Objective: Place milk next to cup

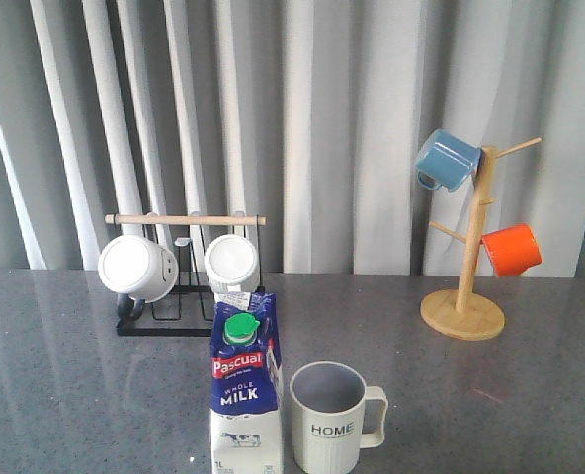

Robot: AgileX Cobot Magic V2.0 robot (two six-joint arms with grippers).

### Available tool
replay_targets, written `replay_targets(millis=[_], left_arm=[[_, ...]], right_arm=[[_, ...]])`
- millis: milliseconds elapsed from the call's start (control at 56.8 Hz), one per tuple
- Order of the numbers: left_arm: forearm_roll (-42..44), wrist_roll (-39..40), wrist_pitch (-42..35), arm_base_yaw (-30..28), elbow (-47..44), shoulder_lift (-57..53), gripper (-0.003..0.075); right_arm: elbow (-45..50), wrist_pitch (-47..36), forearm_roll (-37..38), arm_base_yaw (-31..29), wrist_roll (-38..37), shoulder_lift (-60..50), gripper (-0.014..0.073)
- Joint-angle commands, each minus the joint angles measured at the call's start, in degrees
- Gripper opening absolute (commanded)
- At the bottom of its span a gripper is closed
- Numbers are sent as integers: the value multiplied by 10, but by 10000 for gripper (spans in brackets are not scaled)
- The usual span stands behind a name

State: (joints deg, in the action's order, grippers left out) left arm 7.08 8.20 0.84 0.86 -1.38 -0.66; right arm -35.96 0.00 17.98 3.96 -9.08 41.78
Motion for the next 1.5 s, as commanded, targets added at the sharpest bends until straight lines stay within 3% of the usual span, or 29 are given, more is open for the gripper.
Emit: replay_targets(millis=[0,968,1074,1285,1479], left_arm=[[-5,-36,-48,-1,11,-7,-6],[-5,-40,-45,-1,12,-7,-6],[-5,-40,-45,-1,12,-7,-6],[-5,-40,-45,-1,12,-7,-6],[-5,-40,-45,-1,12,-7,-6]], right_arm=[[-18,-41,6,-3,2,-3,-8],[-18,-42,6,-3,2,-3,-8],[-17,-41,19,-3,33,-5,-8],[126,-63,-80,-3,28,-65,-8],[242,-61,-95,-3,31,-200,-8]])
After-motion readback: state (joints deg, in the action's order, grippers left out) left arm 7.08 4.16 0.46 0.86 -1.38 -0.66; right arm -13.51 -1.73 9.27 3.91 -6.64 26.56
